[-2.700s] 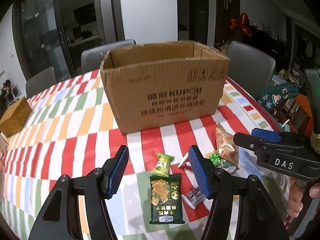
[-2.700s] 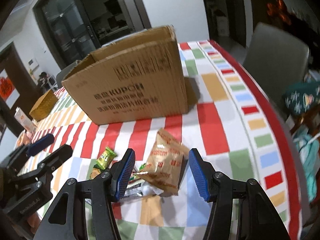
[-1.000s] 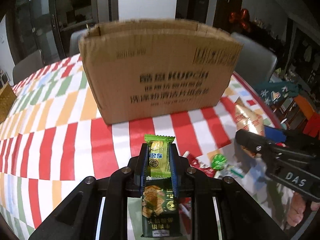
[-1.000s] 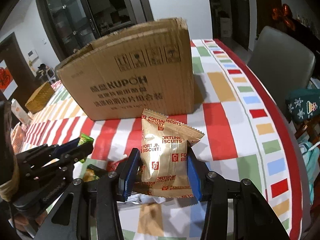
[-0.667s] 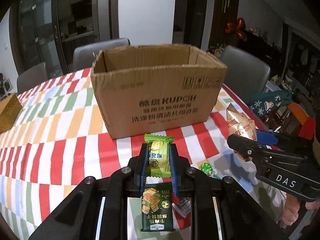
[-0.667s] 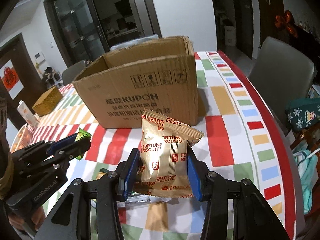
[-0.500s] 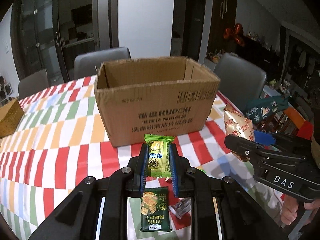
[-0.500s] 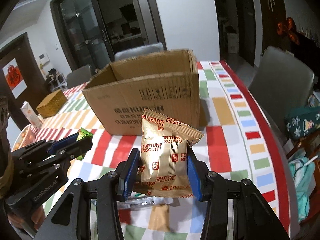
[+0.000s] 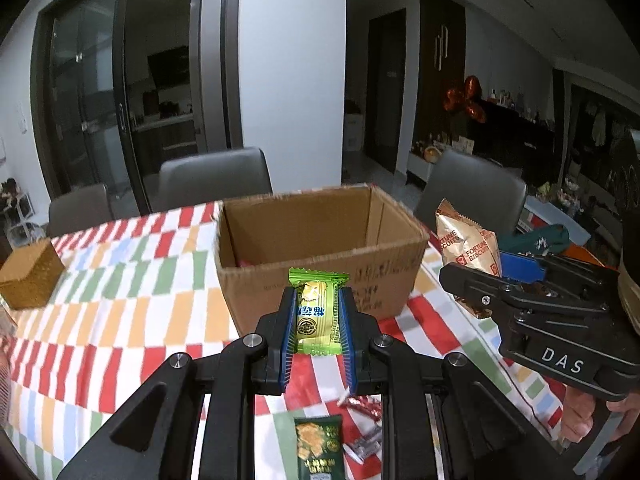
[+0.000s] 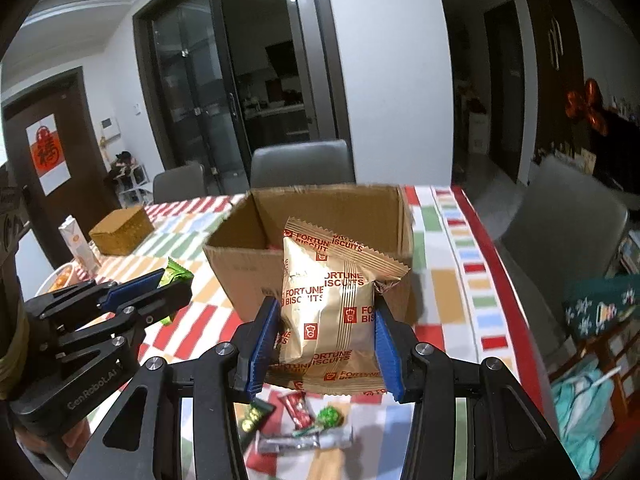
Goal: Organize snacks
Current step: 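Carry both held snacks over the cardboard box and release them inside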
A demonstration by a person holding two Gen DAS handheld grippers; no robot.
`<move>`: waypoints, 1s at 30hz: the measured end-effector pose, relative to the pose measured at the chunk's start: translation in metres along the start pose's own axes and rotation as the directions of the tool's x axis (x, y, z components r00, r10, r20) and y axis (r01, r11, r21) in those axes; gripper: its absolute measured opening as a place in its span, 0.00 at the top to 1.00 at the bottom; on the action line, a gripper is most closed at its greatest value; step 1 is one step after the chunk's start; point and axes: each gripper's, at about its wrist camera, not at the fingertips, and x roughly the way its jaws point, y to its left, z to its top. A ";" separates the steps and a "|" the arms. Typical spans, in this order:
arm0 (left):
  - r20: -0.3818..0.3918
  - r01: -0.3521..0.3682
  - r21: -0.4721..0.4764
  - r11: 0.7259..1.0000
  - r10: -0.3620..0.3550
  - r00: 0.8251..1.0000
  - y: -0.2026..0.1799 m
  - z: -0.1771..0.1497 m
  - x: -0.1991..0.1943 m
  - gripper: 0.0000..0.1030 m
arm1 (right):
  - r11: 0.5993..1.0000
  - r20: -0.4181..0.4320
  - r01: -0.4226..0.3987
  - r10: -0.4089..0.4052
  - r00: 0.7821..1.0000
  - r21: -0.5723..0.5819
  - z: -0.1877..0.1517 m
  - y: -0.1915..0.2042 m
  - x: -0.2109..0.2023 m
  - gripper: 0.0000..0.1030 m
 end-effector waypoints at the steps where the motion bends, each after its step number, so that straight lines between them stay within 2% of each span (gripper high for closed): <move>1: 0.009 -0.003 0.000 1.000 0.003 1.000 0.001 0.004 -0.002 0.80 | 1.000 0.009 0.000 0.000 1.000 -0.008 0.005 0.002 -0.001 0.55; 6: 0.049 -0.016 0.003 1.000 0.016 0.999 0.009 0.024 -0.006 0.80 | 0.999 0.036 -0.006 0.007 0.999 -0.038 0.023 0.007 -0.001 0.55; 14: 0.066 -0.020 0.017 1.000 0.019 0.998 0.016 0.048 0.003 0.80 | 0.998 0.043 -0.018 0.020 0.999 -0.063 0.048 0.010 0.010 0.55; 23: 0.020 -0.023 -0.014 1.000 0.023 1.000 0.034 0.073 0.041 0.80 | 0.996 0.005 0.012 -0.011 1.000 -0.087 0.073 0.008 0.045 0.55; 30: -0.024 -0.043 0.006 0.999 0.043 0.999 0.039 0.084 0.072 0.80 | 0.992 -0.030 0.040 -0.044 0.999 -0.119 0.086 0.006 0.073 0.55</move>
